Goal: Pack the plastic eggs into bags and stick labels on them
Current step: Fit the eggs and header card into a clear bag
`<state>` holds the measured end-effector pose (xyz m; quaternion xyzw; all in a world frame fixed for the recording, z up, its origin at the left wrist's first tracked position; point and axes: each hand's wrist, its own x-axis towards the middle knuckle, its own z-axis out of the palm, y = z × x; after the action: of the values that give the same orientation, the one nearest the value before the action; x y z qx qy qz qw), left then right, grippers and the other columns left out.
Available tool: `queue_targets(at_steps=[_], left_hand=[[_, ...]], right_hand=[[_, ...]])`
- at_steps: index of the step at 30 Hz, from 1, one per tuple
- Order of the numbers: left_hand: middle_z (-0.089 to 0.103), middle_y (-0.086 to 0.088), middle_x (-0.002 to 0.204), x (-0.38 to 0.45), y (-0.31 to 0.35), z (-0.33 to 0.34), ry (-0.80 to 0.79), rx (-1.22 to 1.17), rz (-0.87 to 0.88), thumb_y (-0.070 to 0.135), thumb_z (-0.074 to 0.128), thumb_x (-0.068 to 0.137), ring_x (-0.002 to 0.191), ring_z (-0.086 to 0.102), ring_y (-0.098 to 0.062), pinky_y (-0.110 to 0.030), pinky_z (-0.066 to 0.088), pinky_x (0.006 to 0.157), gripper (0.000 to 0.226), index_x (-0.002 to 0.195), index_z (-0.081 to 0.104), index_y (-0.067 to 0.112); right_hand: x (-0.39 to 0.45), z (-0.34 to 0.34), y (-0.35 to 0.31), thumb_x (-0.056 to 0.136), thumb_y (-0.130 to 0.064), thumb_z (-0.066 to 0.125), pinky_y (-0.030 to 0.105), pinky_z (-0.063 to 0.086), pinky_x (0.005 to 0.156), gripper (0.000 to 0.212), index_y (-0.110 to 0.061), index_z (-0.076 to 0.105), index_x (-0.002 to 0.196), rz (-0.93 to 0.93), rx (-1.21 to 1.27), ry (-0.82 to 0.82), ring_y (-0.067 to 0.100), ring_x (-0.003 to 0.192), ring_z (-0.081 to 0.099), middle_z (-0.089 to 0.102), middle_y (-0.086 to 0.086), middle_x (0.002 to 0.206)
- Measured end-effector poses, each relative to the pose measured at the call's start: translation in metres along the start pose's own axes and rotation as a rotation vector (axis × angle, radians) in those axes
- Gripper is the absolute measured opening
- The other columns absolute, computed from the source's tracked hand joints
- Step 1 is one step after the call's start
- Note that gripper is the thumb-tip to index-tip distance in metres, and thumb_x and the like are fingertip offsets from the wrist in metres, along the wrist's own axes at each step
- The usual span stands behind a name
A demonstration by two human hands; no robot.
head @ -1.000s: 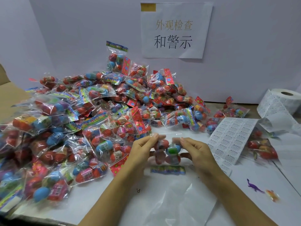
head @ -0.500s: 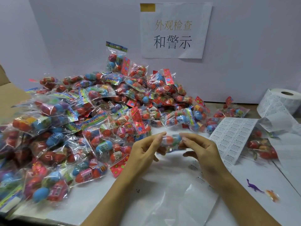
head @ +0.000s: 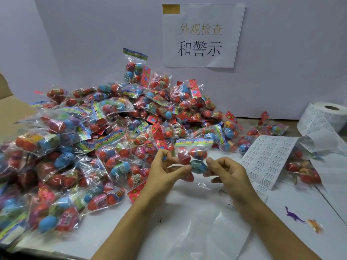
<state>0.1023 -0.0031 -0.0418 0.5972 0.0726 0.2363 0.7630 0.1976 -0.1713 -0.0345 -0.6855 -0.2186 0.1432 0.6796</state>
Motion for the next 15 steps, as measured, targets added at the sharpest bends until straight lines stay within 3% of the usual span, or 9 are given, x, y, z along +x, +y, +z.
queue_targets(at_steps=[3, 6, 9, 12, 15], left_hand=[[0.073, -0.017, 0.111, -0.0001, -0.0022, 0.0005, -0.053, 0.043, -0.081, 0.011, 0.090, 0.069, 0.098, 0.075, -0.032, -0.039, 0.062, 0.073, 0.064, 0.118, 0.051, 0.020], [0.075, -0.008, 0.114, -0.0001, -0.0031, 0.0020, -0.130, 0.075, -0.100, 0.030, 0.086, 0.076, 0.103, 0.074, -0.027, -0.037, 0.061, 0.076, 0.054, 0.124, 0.065, 0.017], [0.078, -0.004, 0.102, -0.0010, -0.0005, 0.0025, -0.106, 0.131, -0.101, 0.039, 0.074, 0.089, 0.093, 0.074, -0.020, -0.035, 0.060, 0.074, 0.031, 0.110, 0.077, 0.015], [0.078, -0.010, 0.095, -0.0019, -0.0004, -0.0014, -0.150, 0.178, -0.073, 0.028, 0.070, 0.096, 0.086, 0.074, -0.025, -0.033, 0.059, 0.075, 0.023, 0.102, 0.079, 0.008], [0.076, -0.011, 0.087, -0.0020, -0.0024, -0.0030, -0.169, 0.222, -0.048, 0.025, 0.073, 0.095, 0.081, 0.070, -0.021, -0.031, 0.055, 0.074, 0.019, 0.095, 0.079, 0.007]], right_hand=[[-0.0016, 0.0020, -0.0025, 0.069, -0.064, 0.068, 0.027, 0.054, 0.065, 0.048, -0.029, 0.073, 0.101, 0.026, -0.015, -0.015, 0.010, 0.078, 0.073, 0.078, -0.002, 0.085], [-0.0034, 0.0019, -0.0041, 0.070, -0.063, 0.065, 0.014, 0.049, 0.055, 0.030, -0.044, 0.078, 0.090, 0.029, -0.027, -0.062, -0.001, 0.067, 0.067, 0.077, -0.009, 0.083], [-0.0035, 0.0019, -0.0042, 0.075, -0.055, 0.066, 0.014, 0.050, 0.058, 0.028, -0.037, 0.079, 0.091, 0.027, -0.018, -0.112, -0.002, 0.073, 0.067, 0.077, -0.008, 0.088], [-0.0054, 0.0027, -0.0028, 0.078, -0.049, 0.068, 0.022, 0.056, 0.067, 0.027, -0.031, 0.078, 0.095, 0.005, 0.008, -0.159, 0.007, 0.083, 0.071, 0.077, -0.003, 0.092], [-0.0054, 0.0036, -0.0006, 0.087, -0.034, 0.072, 0.022, 0.055, 0.067, 0.012, -0.026, 0.080, 0.091, -0.029, -0.030, -0.170, 0.010, 0.079, 0.071, 0.077, 0.002, 0.086]])
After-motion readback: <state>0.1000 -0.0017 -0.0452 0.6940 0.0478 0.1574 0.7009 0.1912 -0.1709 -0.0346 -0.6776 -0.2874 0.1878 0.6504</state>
